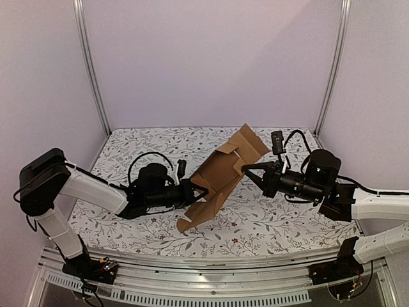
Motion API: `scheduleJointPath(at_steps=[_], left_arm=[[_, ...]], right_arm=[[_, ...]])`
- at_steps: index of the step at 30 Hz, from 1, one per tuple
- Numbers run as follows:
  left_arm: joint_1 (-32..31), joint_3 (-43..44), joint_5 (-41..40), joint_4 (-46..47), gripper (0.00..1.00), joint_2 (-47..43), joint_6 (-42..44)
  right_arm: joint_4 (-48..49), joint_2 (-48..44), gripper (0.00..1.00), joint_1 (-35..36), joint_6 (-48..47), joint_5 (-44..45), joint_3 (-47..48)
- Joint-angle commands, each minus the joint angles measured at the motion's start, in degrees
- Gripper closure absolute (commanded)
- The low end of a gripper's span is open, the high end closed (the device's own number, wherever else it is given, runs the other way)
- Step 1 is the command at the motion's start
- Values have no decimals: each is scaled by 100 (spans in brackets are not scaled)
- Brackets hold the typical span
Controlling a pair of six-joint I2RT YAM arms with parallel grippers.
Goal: Fold the paper box
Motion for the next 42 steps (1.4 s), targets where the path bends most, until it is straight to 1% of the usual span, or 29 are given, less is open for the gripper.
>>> scheduleJointPath(at_steps=[1, 9, 19, 24, 31, 33, 37, 40, 42], left_arm=[[36, 6, -108, -213, 100, -132, 226], [8, 146, -429, -832, 100, -356, 674], [18, 284, -475, -1083, 100, -532, 842], [43, 353, -437, -1210, 100, -612, 891], [86, 473, -592, -1575, 100, -693, 1108], [109, 474, -665, -1658, 100, -674, 1180], [132, 474, -936, -1901, 100, -671, 1421], [154, 474, -1104, -2102, 100, -688, 1599], [166, 480, -1370, -2230, 100, -710, 1722]], right_arm=[[31, 172, 100, 61, -80, 169, 169], [-227, 424, 100, 65, 13, 348, 173], [-578, 571, 100, 80, 181, 543, -188], [-1176, 543, 100, 135, 80, 826, -228], [-1492, 100, 100, 134, 12, 895, -277], [-1666, -107, 100, 136, -44, 1116, -223], [-2072, -542, 100, 135, -184, 1243, -128], [-2393, -852, 100, 137, -288, 1188, -33], [-2588, -1034, 100, 135, -382, 1040, 29]])
